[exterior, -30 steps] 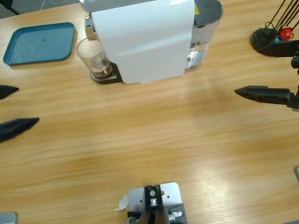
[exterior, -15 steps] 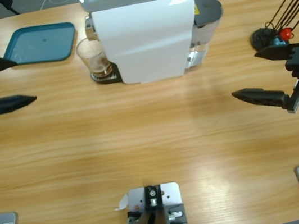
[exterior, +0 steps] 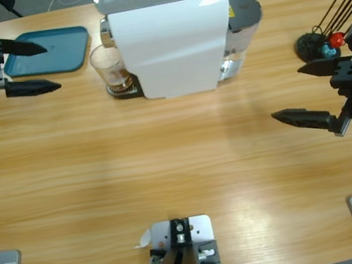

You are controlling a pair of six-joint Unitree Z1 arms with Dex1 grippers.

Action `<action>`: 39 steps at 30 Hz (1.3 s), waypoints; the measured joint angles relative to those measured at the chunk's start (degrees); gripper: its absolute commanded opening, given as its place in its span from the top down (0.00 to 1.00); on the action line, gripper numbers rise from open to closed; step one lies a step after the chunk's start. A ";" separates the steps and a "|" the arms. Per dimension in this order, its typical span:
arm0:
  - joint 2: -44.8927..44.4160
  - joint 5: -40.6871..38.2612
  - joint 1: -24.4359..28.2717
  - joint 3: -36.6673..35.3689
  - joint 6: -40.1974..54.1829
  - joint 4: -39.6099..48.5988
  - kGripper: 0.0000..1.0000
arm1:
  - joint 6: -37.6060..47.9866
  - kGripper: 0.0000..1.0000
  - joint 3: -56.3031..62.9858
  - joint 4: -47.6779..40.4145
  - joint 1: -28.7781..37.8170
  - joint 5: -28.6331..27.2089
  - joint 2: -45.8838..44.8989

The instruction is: Pour coffee

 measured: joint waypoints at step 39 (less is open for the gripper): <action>17.13 -0.36 -9.05 -13.51 -3.35 -0.96 0.00 | 0.00 0.00 -0.42 1.51 -0.88 0.01 2.56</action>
